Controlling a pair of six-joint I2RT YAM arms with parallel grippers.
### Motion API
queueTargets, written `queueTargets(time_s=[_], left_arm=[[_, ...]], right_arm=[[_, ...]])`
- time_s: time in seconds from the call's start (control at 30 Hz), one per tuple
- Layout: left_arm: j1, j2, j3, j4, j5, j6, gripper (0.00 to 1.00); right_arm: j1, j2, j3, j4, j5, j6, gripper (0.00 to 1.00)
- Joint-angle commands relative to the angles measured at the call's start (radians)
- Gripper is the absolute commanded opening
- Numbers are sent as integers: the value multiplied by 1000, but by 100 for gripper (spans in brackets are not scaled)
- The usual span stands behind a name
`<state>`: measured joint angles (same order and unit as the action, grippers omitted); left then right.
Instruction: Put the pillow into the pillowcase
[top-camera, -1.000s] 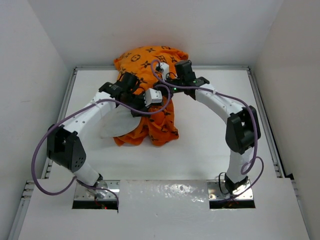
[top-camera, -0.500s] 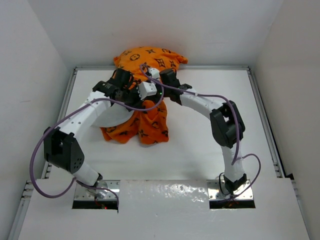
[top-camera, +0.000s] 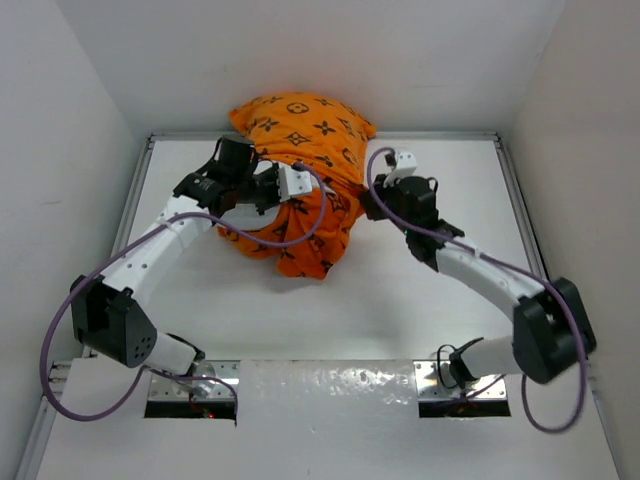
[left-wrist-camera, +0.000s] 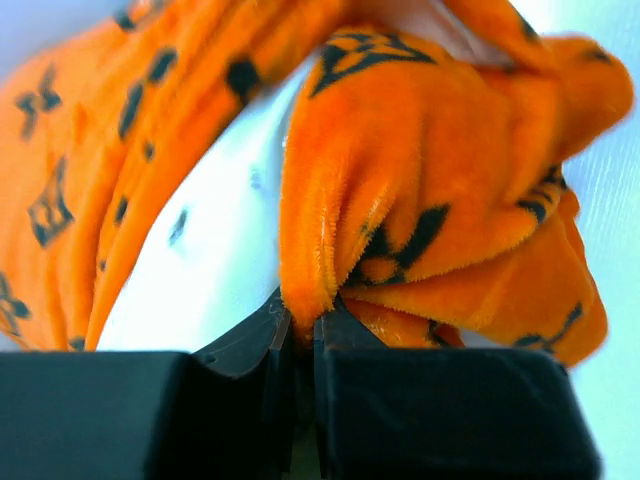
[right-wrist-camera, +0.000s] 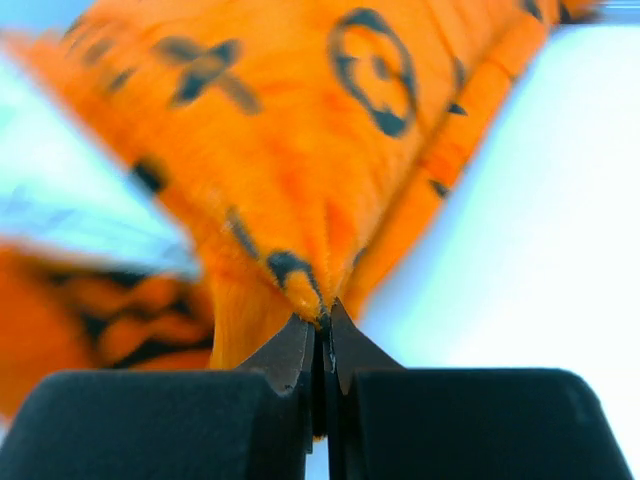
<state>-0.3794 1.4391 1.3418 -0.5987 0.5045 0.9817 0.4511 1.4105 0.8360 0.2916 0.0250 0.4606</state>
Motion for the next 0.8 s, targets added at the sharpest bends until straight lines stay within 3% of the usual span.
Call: queueTargets(time_s=[0.0,0.07,0.13,0.3,0.43,0.57,0.6,0.63,0.67,0.7,0.77], left_arm=[[11,-60,0,134,21,222,0],[8,-59,-4,128,64,226,0],[5,-54,-4,87,98,242,0],[-13,-57,-44,-4,83,284,0],[-13,-68,-105,-58,43,345,0],[-18,-71,-187,34,28,281,0],[-18,-69,-194,51,22,269,0],[-18,-68,-200,69,19,253,0],[-18,-69,-210,109,16,215,0],[-16,-69,-214,128,6,195,0],[-13,-75,-228,163,3,149,0]], right_arm=[[118,-168,-90,-187,225,-103,0],[156,-267,-147,-230,189,-56,0],[169,-292,-146,-250,48,-86,0],[175,-205,72,-249,-106,-181,0],[175,-137,276,-125,-297,-130,0],[173,-114,249,9,-358,-62,3],[170,-105,244,-47,-341,-56,11],[155,-104,236,-86,-315,-47,46],[144,-105,232,-129,-239,-43,65],[130,-114,232,-223,-181,-37,75],[69,-131,241,-282,-65,-11,81]])
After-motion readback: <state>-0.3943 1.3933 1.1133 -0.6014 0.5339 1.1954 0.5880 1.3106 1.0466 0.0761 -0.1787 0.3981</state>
